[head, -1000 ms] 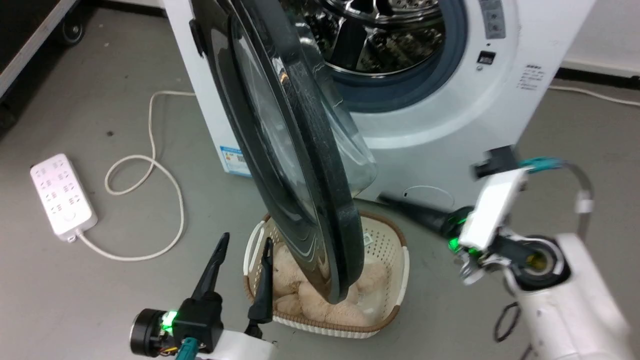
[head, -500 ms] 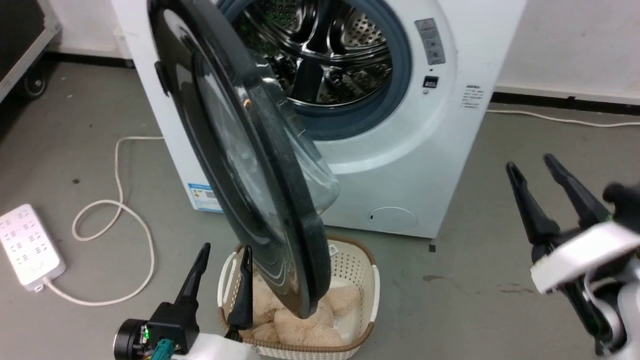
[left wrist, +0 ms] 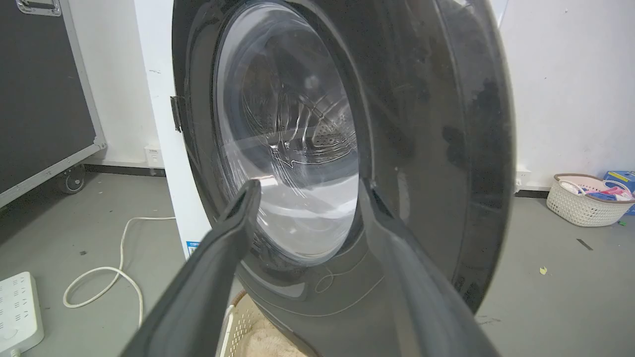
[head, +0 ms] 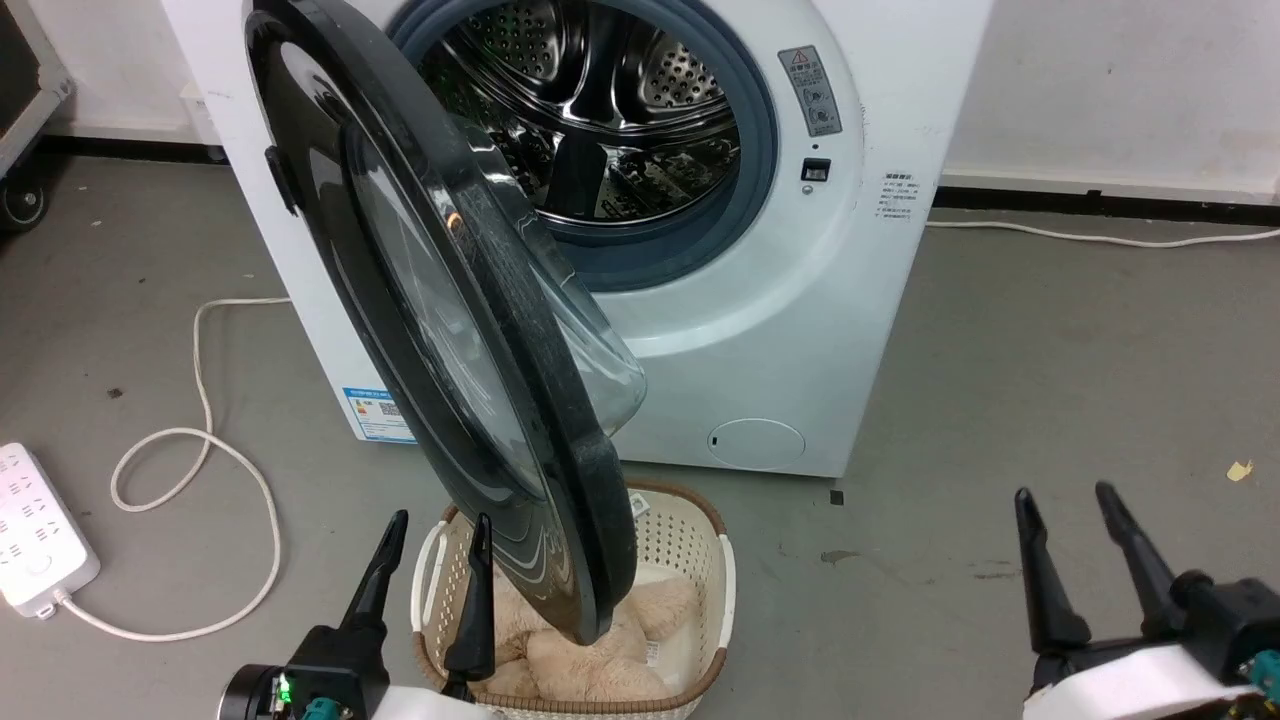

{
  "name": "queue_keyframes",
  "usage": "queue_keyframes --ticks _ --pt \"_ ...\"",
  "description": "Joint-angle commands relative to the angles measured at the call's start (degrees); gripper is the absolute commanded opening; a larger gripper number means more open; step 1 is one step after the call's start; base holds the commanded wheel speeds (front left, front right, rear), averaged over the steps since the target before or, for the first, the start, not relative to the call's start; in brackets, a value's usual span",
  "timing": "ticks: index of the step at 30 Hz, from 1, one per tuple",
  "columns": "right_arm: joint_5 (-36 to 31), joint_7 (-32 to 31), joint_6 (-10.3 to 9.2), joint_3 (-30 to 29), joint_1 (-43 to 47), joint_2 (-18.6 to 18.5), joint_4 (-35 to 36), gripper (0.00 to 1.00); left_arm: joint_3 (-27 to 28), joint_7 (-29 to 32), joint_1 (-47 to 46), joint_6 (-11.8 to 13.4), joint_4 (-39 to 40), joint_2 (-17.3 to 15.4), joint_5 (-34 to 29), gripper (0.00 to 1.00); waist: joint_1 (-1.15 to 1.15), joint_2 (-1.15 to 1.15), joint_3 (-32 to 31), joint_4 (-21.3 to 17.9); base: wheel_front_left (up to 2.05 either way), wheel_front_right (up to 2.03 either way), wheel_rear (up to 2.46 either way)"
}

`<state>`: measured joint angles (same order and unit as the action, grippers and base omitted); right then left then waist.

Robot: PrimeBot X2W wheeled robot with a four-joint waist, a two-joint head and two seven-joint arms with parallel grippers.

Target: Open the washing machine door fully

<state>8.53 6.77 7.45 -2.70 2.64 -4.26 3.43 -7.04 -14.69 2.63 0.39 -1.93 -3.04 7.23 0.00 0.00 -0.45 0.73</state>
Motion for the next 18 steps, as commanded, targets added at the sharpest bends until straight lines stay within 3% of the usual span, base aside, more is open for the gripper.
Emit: queue_keyframes --ticks 1,9,11,18 --pt "-0.3 0.45 0.03 -0.1 1.01 0.56 -0.44 1.0 0.01 -0.3 0.68 0.22 0.03 -0.08 0.05 1.0 0.0 0.0 0.11 -0.04 0.0 0.0 0.0" --pt "-1.02 1.2 0.03 0.88 1.5 1.27 -1.64 1.0 0.55 -0.3 0.68 1.2 -0.69 0.01 -0.25 1.0 0.0 0.0 0.42 0.04 0.0 0.0 0.0" --pt "-0.89 1.25 0.03 0.78 1.23 1.31 -1.75 1.0 0.43 -0.3 0.74 0.84 -1.07 0.04 0.58 0.0 0.0 0.0 0.41 0.14 0.0 0.0 0.0" --pt "1.37 0.76 0.03 -0.06 0.56 1.36 -2.29 1.0 2.26 -0.3 -0.66 0.92 3.27 0.11 2.68 0.0 0.0 0.0 0.47 0.38 0.0 0.0 0.0"
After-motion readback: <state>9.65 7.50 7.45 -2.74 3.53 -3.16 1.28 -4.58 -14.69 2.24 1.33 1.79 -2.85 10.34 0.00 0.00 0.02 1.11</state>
